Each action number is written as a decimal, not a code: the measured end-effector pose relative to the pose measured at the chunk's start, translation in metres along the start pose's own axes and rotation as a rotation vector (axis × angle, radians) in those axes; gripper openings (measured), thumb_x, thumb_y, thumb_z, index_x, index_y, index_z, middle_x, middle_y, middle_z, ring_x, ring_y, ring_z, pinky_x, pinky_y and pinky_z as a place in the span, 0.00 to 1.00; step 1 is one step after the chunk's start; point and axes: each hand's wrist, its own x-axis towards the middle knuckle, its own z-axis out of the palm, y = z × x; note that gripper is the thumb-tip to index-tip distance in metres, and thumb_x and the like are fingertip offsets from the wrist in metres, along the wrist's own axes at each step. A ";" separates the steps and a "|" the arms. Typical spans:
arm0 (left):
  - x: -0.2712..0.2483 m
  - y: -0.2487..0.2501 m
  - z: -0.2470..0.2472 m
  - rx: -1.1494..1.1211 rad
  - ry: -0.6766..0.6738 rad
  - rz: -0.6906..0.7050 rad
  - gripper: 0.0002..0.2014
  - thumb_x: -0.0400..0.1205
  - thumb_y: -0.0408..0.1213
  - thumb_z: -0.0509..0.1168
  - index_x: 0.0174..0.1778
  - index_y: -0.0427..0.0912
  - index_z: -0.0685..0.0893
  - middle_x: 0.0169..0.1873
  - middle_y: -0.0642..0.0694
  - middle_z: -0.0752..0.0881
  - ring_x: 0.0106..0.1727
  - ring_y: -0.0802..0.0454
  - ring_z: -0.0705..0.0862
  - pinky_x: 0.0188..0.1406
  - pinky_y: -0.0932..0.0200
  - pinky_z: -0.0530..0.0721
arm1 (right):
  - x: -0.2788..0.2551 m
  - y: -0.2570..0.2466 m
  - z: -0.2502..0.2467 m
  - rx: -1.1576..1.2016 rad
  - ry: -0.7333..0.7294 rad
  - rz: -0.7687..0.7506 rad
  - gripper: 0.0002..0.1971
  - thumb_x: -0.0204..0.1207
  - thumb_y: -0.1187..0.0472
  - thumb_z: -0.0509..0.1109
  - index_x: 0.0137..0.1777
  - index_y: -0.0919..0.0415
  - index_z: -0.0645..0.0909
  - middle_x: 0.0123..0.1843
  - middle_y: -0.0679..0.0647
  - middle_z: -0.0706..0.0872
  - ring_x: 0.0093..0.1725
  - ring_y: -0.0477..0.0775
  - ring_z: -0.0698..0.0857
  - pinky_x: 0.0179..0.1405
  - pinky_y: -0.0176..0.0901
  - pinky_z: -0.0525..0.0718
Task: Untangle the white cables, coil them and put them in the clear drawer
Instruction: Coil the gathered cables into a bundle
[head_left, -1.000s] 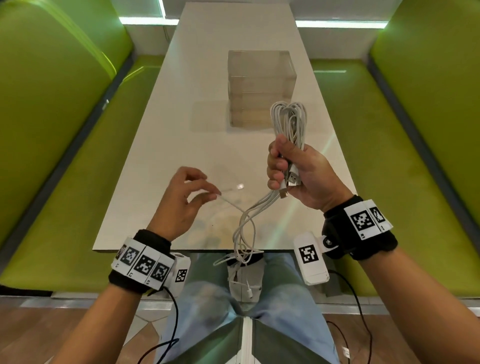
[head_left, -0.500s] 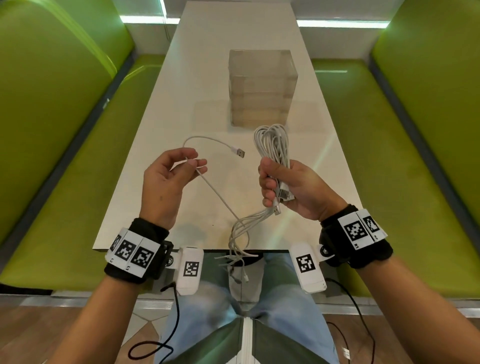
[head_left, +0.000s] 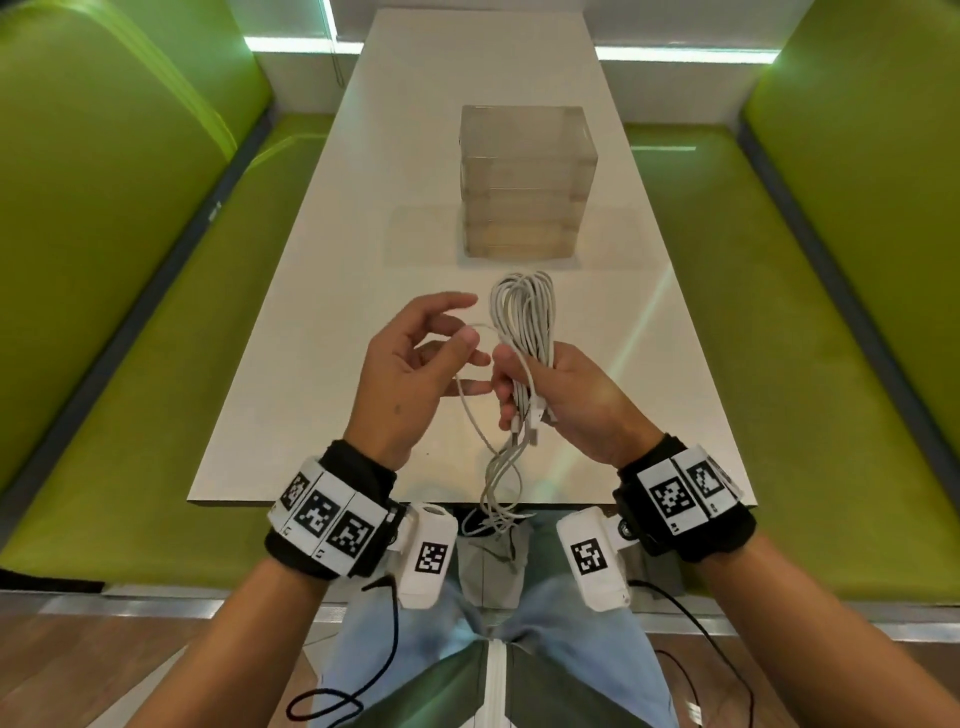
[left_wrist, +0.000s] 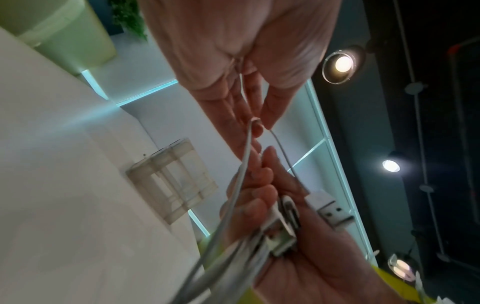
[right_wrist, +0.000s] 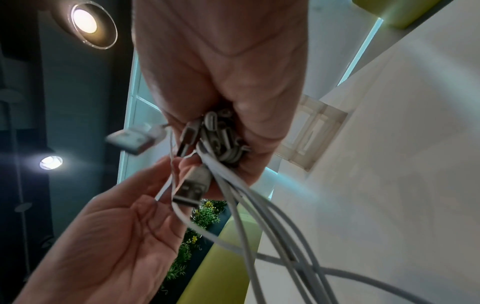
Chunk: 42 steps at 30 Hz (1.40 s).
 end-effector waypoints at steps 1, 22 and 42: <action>0.002 0.001 0.000 0.046 -0.012 0.028 0.12 0.82 0.27 0.65 0.58 0.44 0.84 0.41 0.41 0.80 0.39 0.48 0.86 0.37 0.48 0.90 | -0.001 0.000 -0.001 0.000 -0.003 -0.006 0.13 0.82 0.55 0.63 0.40 0.63 0.79 0.33 0.56 0.81 0.29 0.55 0.80 0.33 0.44 0.83; 0.019 -0.003 0.010 0.404 0.011 0.251 0.11 0.76 0.46 0.71 0.54 0.58 0.86 0.59 0.51 0.72 0.61 0.51 0.76 0.60 0.63 0.77 | 0.001 -0.007 0.004 -0.226 -0.092 0.062 0.06 0.78 0.58 0.70 0.45 0.61 0.83 0.37 0.52 0.87 0.33 0.46 0.82 0.34 0.38 0.77; -0.015 -0.048 0.000 -0.042 -0.588 -0.386 0.19 0.82 0.54 0.59 0.38 0.41 0.79 0.23 0.50 0.76 0.25 0.51 0.83 0.31 0.60 0.79 | 0.007 -0.042 -0.023 0.131 0.026 -0.164 0.09 0.80 0.62 0.64 0.38 0.63 0.76 0.25 0.51 0.81 0.37 0.58 0.89 0.36 0.44 0.86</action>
